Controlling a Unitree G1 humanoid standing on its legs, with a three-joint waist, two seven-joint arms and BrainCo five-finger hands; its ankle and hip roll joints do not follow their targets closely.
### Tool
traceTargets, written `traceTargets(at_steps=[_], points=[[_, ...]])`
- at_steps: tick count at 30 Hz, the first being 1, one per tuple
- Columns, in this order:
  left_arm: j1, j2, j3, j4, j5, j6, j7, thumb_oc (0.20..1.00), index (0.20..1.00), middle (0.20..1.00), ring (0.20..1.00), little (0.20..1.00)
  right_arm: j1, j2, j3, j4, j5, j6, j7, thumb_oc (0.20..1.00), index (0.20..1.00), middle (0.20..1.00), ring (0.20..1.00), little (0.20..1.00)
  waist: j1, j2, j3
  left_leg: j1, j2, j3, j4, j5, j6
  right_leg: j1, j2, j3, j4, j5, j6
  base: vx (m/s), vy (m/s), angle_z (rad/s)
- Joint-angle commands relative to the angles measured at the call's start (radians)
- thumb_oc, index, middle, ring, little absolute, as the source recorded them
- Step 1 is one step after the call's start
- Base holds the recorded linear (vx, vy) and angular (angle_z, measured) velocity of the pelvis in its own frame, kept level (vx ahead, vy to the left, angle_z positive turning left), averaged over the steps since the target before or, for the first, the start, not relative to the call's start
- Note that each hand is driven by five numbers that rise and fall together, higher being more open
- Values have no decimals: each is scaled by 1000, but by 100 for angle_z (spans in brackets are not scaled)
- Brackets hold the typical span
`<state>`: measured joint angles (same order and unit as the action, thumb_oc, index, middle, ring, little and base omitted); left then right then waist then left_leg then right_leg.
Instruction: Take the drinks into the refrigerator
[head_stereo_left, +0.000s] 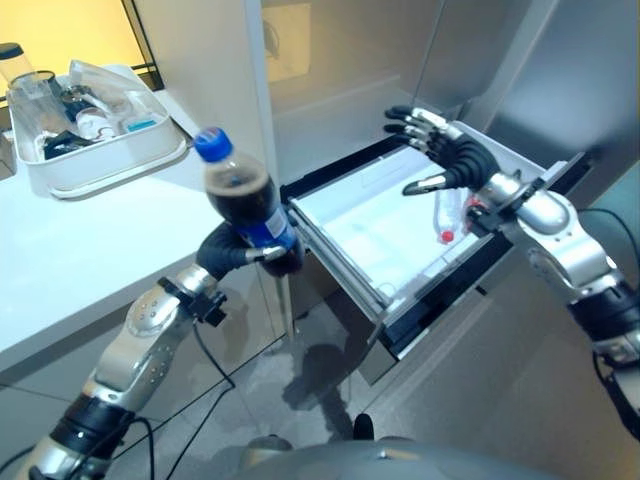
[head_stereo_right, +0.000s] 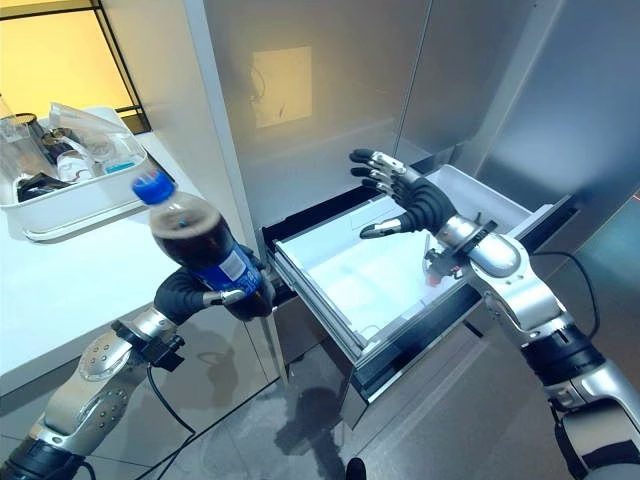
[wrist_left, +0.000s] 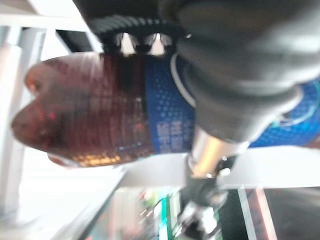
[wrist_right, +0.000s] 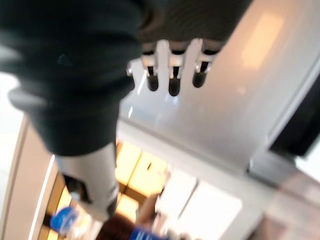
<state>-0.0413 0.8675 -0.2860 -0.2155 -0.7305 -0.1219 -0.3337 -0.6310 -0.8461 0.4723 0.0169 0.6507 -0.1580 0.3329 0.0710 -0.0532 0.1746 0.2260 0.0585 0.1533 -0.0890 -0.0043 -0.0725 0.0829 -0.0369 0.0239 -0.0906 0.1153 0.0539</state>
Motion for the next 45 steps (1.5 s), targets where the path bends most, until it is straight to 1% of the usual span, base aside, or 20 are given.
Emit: traceTargets(at_steps=[1, 3, 6, 8, 11, 13, 17, 18, 19, 23, 27, 32, 34, 37, 38, 39, 40, 41, 42, 45], points=[[-159, 25, -16, -72, -41, -68, -27, 200, 200, 200, 200, 200, -98, -60, 52, -9, 61, -4, 22, 1000, 1000, 1000, 1000, 1000, 18, 14, -47, 3, -25, -81, 3, -66, 33, 15, -13, -69, 135, -110, 51, 0, 0, 0], [-196, 75, -62, -85, -21, -57, -44, 200, 200, 200, 200, 200, -111, -55, 88, -20, 80, 8, 38, 1000, 1000, 1000, 1000, 1000, 15, 15, -47, 4, -23, -82, 2, -65, 32, 15, -12, -68, 136, -111, 52, 0, 0, 0], [-246, 100, -124, -79, -15, -53, -49, 200, 200, 200, 200, 200, -107, -23, 117, -22, 133, 25, 52, 1000, 1000, 1000, 1000, 1000, 14, 17, -46, 4, -23, -81, 2, -65, 31, 16, -11, -70, 137, -111, 53, 0, 0, 0], [-293, 117, -174, -91, 14, -54, -51, 200, 200, 200, 200, 200, -96, 10, 152, -50, 215, 59, 73, 1000, 1000, 1000, 1000, 1000, 11, 19, -43, 4, -23, -81, 3, -64, 31, 14, -12, -69, 138, -111, 54, 0, 0, 0], [-317, 123, -203, -94, 31, -59, -49, 200, 200, 200, 200, 200, -99, 22, 184, -74, 249, 77, 95, 1000, 1000, 1000, 1000, 1000, 11, 19, -42, 4, -24, -80, 3, -64, 31, 13, -12, -69, 140, -111, 54, 0, 0, 0], [-327, 120, -221, -86, 36, -62, -44, 200, 200, 200, 200, 200, -100, 28, 218, -119, 295, 97, 116, 1000, 1000, 1000, 1000, 1000, 9, 20, -41, 4, -24, -80, 3, -65, 31, 13, -12, -69, 140, -112, 54, 0, 0, 0], [-338, 113, -246, -73, 56, -68, -37, 200, 200, 200, 200, 200, -108, 35, 268, -215, 368, 109, 149, 1000, 1000, 1000, 1000, 1000, 10, 23, -39, 2, -25, -80, 3, -64, 32, 13, -13, -71, 140, -114, 57, -1, 0, -1], [-342, 116, -253, -73, 66, -69, -36, 200, 200, 200, 200, 200, -109, 49, 287, -245, 396, 119, 165, 1000, 1000, 1000, 1000, 1000, 11, 25, -38, 2, -26, -79, 3, -64, 32, 13, -14, -70, 139, -113, 57, 0, 0, 0], [-342, 116, -253, -73, 66, -69, -36, 200, 200, 200, 200, 200, -109, 48, 287, -245, 396, 119, 165, 1000, 1000, 1000, 1000, 1000, 11, 25, -38, 3, -26, -79, 3, -64, 32, 13, -14, -70, 139, -113, 57, 0, 0, 0], [-341, 95, -250, -44, 96, -76, -34, 200, 200, 200, 200, 200, -93, 100, 302, -279, 434, 134, 175, 1000, 1000, 1000, 1000, 1000, 15, 25, -36, 2, -26, -78, 3, -64, 33, 12, -16, -70, 142, -113, 57, 0, 0, 0], [-336, 77, -238, -30, 113, -81, -28, 200, 200, 200, 200, 200, -94, 172, 330, -302, 458, 154, 186, 1000, 1000, 1000, 1000, 1000, 21, 27, -32, 0, -27, -79, 4, -64, 35, 10, -16, -68, 143, -113, 56, 0, 0, 0], [-314, 59, -225, -25, 120, -77, -32, 200, 200, 200, 200, 200, -99, 220, 326, -323, 458, 142, 180, 1000, 1000, 1000, 1000, 1000, 25, 28, -31, 0, -26, -78, 4, -64, 35, 11, -18, -66, 142, -115, 54, 0, 0, 0], [-302, 52, -214, -17, 133, -75, -30, 200, 200, 200, 200, 200, -100, 258, 315, -321, 456, 134, 165, 1000, 1000, 1000, 1000, 1000, 29, 29, -30, -1, -27, -78, 4, -64, 36, 11, -18, -65, 142, -115, 54, 0, 0, 0], [-301, 45, -210, -9, 137, -72, -30, 200, 200, 200, 200, 200, -106, 280, 309, -317, 446, 130, 159, 1000, 1000, 1000, 1000, 1000, 31, 29, -30, -1, -27, -77, 4, -64, 37, 11, -18, -66, 141, -114, 54, 0, 0, 0], [-298, 39, -208, -6, 142, -70, -28, 200, 200, 200, 200, 200, -105, 302, 301, -306, 435, 122, 148, 1000, 1000, 1000, 1000, 1000, 34, 29, -31, -3, -27, -76, 5, -63, 37, 9, -19, -67, 142, -113, 53, 0, 0, 0], [-298, 39, -208, -6, 142, -70, -28, 200, 200, 200, 200, 200, -105, 303, 301, -306, 435, 122, 148, 1000, 1000, 1000, 1000, 1000, 34, 29, -31, -3, -27, -76, 5, -63, 37, 8, -19, -67, 142, -113, 53, -36, -8, -2], [-295, 34, -202, -4, 140, -67, -29, 200, 200, 200, 200, 200, -108, 323, 295, -298, 423, 119, 143, 1000, 1000, 1000, 1000, 1000, 36, 27, -30, -10, -28, -75, 4, -52, 37, 1, -19, -65, 141, -104, 52, 0, 0, 0], [-294, 34, -202, -4, 140, -67, -29, 200, 200, 200, 200, 200, -107, 323, 295, -298, 423, 119, 143, 1000, 1000, 1000, 1000, 1000, 36, 29, -30, -3, -26, -76, 4, -62, 37, 7, -18, -66, 141, -113, 53, -39, -13, -3], [-294, 31, -201, -8, 140, -65, -31, 200, 200, 200, 200, 200, -103, 335, 292, -289, 416, 119, 140, 1000, 1000, 1000, 1000, 1000, 37, 26, -31, -11, -28, -75, 4, -52, 37, 0, -19, -65, 141, -104, 51, 0, 0, 0], [-285, 32, -195, -15, 134, -61, -40, 200, 200, 200, 200, 200, -101, 340, 295, -293, 400, 126, 146, 1000, 1000, 1000, 1000, 1000, 38, 25, -31, -11, -27, -76, 3, -51, 37, 1, -18, -64, 140, -104, 50, -11, -4, -1]])
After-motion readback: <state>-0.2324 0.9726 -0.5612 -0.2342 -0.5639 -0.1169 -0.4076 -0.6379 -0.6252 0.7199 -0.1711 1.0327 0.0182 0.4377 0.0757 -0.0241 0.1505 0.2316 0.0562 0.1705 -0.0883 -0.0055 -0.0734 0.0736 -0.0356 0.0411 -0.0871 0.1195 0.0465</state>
